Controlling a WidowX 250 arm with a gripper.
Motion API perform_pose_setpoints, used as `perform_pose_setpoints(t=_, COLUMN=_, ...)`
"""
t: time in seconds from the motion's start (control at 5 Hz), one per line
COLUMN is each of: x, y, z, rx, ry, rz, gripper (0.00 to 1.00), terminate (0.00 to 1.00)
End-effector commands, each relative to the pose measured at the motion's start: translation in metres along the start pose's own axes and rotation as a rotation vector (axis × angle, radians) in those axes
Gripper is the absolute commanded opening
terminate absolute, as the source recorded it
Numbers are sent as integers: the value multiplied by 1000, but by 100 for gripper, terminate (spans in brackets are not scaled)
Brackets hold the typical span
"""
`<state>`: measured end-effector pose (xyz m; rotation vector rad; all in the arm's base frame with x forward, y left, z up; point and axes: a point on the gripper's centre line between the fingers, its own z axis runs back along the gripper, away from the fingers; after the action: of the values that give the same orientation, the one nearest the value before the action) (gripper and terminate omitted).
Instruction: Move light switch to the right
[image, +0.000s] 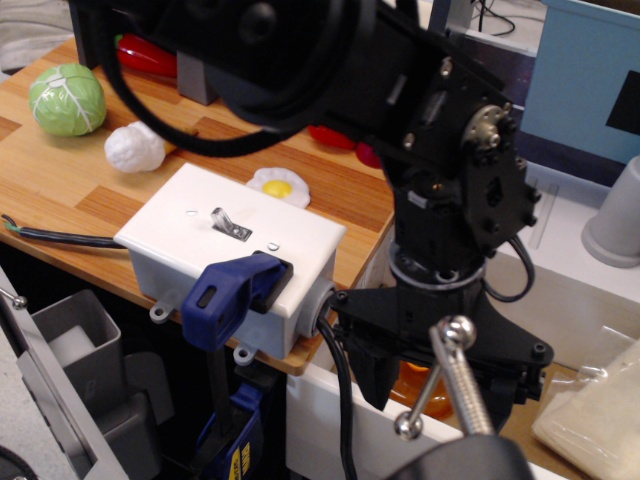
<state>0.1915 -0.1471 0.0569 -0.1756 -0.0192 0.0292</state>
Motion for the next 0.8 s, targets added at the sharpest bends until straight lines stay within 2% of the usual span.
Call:
perform_pose_setpoints(t=0.0, x=0, y=0, z=0, rx=0, ry=0, rz=0, gripper=100, terminate=0)
perform_pose_setpoints(t=0.2, x=8, y=13, z=23, rx=-36, ry=-41, rz=19, gripper=100, terminate=0)
perform_pose_setpoints(t=0.4, x=20, y=25, z=61, rx=-101, ry=-65, rz=39, gripper=100, terminate=0)
perform_pose_setpoints(t=0.6, x=23, y=40, z=80, rx=-91, ry=-76, rz=39, gripper=100, terminate=0)
